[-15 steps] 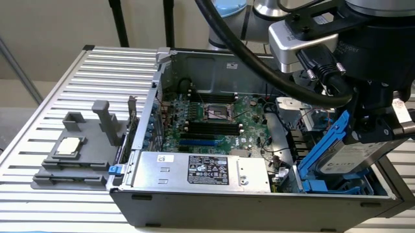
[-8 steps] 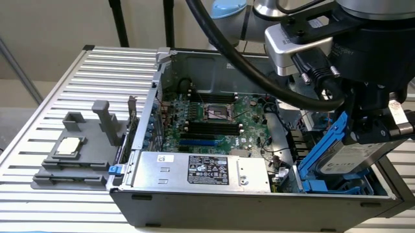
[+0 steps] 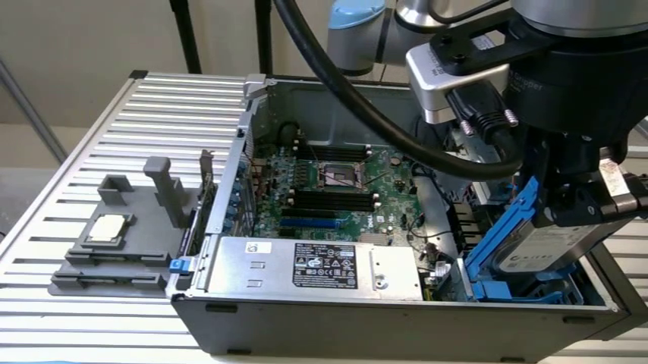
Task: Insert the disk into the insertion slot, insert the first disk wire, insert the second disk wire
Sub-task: 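Insert the disk into the insertion slot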
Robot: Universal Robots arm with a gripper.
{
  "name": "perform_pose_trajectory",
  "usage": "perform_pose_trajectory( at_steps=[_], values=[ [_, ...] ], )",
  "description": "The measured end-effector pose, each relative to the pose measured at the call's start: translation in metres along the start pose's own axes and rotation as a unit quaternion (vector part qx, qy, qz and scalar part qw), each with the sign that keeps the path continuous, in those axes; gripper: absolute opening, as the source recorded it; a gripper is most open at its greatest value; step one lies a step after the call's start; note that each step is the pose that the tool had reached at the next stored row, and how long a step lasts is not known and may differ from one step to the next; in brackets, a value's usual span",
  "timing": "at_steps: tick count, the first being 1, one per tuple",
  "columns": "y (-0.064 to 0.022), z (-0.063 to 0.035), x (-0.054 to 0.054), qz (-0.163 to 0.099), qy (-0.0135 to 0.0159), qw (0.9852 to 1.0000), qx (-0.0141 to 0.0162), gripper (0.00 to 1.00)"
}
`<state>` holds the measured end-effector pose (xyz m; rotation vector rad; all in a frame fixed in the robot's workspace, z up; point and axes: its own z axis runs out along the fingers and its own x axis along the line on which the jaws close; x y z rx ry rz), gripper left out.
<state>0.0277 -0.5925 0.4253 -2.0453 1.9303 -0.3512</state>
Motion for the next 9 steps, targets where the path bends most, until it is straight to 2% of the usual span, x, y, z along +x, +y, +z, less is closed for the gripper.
perform_pose_trajectory(
  at_steps=[9],
  values=[
    [0.0047,0.0024,0.0000,0.000,-0.0003,1.0000,0.0045,0.33]
  ],
)
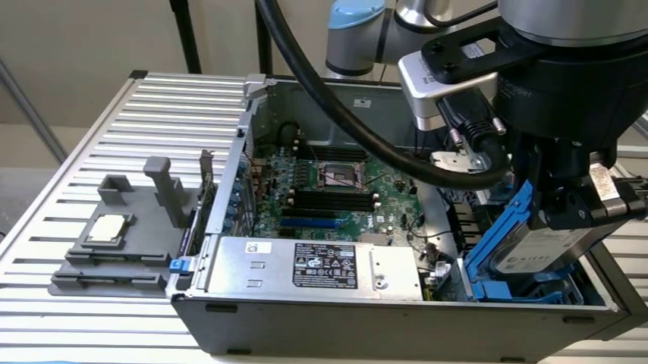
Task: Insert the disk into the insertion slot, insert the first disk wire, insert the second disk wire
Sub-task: 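Insert the disk into the insertion slot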
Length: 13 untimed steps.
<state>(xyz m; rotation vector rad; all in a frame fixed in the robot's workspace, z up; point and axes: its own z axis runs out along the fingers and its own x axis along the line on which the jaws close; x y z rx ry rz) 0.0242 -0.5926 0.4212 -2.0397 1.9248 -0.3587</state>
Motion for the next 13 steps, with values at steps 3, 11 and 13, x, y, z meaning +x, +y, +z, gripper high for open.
perform_pose_trajectory(
  at_steps=[3,11,13],
  values=[
    [0.0008,0.0014,0.0003,0.000,-0.0012,1.0000,0.0016,0.33],
    [0.0024,0.0049,0.0010,0.002,-0.0041,1.0000,0.0045,0.33],
    [0.0029,0.0058,0.0012,0.002,-0.0046,1.0000,0.0050,0.33]
  ],
)
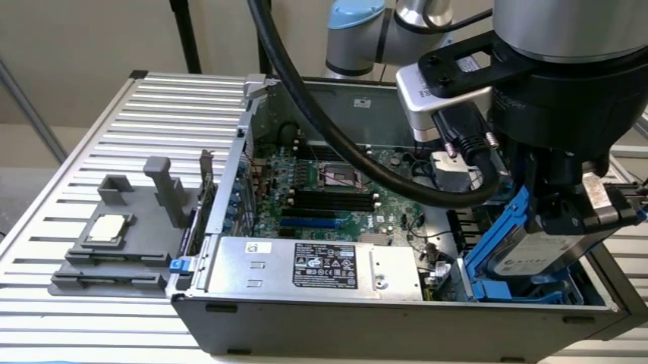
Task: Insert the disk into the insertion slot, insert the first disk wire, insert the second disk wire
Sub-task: 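Insert the disk into the insertion slot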
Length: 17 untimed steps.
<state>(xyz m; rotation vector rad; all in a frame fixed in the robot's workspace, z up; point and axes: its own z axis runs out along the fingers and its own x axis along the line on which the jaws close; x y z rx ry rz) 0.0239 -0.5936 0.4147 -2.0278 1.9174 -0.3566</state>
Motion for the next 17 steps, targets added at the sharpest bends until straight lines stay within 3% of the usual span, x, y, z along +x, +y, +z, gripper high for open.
perform_pose_trajectory(
  at_steps=[4,8,17],
  values=[
    [0.0010,0.0021,0.000,0.001,-0.0019,1.0000,0.0017,0.33],
    [0.0021,0.0047,0.000,0.002,-0.0054,1.0000,0.0057,0.33],
    [0.0060,0.0109,0.001,0.006,-0.0165,0.9996,0.0200,0.33]
  ],
)
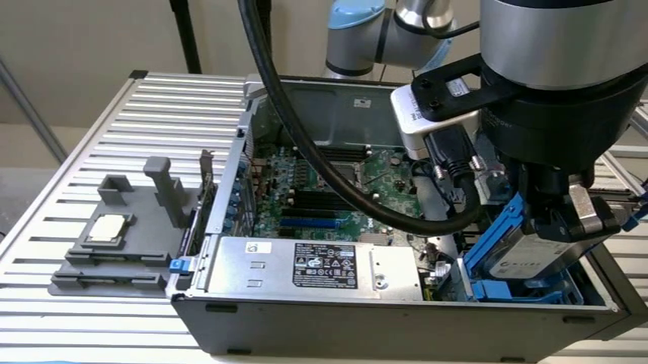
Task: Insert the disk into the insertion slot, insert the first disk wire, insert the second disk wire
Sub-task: 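Insert the disk into the insertion slot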
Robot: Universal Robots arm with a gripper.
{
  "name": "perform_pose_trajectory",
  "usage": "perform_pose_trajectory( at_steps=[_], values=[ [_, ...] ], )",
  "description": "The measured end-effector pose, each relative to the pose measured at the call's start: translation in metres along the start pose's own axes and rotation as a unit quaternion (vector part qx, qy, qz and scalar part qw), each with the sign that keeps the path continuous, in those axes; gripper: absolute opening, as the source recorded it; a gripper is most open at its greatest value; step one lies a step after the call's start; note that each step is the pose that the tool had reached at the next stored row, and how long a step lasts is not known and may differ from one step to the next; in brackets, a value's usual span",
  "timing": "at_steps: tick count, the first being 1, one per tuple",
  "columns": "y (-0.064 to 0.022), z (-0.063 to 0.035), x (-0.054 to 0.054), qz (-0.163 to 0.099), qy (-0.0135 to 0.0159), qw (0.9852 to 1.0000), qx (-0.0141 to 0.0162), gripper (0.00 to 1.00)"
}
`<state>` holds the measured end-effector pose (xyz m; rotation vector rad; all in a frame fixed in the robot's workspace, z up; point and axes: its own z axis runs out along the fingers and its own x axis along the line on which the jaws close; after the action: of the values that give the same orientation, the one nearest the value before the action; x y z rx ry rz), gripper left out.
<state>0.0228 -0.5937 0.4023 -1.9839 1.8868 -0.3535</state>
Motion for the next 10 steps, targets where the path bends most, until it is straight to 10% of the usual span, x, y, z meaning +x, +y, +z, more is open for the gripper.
perform_pose_trajectory(
  at_steps=[10],
  values=[
    [0.0056,0.0011,0.0001,0.001,-0.0051,1.0000,0.0049,0.33]
  ],
)
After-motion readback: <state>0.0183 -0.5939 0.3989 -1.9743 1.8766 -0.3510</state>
